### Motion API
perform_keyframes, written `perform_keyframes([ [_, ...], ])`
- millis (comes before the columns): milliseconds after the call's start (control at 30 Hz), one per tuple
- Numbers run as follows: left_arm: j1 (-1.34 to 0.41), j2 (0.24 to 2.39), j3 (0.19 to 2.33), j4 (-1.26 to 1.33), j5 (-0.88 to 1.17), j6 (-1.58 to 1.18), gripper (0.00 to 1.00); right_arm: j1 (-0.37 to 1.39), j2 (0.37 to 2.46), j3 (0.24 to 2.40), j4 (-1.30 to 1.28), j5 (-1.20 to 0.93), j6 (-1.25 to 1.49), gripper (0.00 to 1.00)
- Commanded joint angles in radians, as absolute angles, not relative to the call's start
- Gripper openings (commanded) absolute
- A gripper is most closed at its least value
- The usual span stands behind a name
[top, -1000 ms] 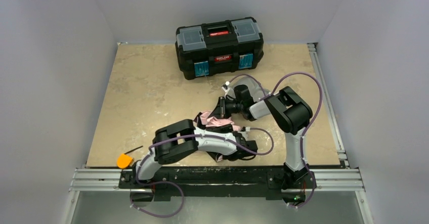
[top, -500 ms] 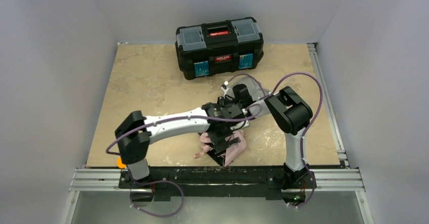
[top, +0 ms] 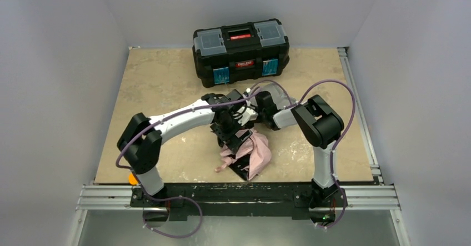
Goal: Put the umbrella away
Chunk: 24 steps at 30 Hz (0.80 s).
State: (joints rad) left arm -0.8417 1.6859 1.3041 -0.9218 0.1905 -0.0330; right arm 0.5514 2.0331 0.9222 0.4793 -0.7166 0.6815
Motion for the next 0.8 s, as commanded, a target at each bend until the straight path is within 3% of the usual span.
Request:
perform_keyframes([
  [0, -0.821, 1.789, 1.284, -0.798, 0.289, -0.051, 1.0, 0.551, 2.01, 0.935, 0.421, -0.655, 0.637, 0.0],
  [267, -0.831, 1.879, 1.19, -0.636, 0.332, -0.136, 1.0, 0.55, 2.003, 0.929, 0.404, -0.66, 0.617, 0.0],
  [400, -0.876, 1.883, 1.144, -0.578, 0.203, -0.191, 1.0, 0.55, 2.007, 0.93, 0.408, -0.66, 0.622, 0.0],
  [467, -0.886, 1.887, 1.125, -0.555, 0.136, -0.23, 0.85, 0.55, 2.009, 0.932, 0.411, -0.664, 0.626, 0.0],
  [567, -0.902, 1.882, 1.08, -0.513, 0.041, -0.282, 0.45, 0.551, 2.004, 0.933, 0.403, -0.666, 0.622, 0.0],
  [767, -0.967, 1.885, 1.048, -0.498, -0.069, -0.326, 0.02, 0.551, 1.994, 0.952, 0.371, -0.67, 0.614, 0.0],
])
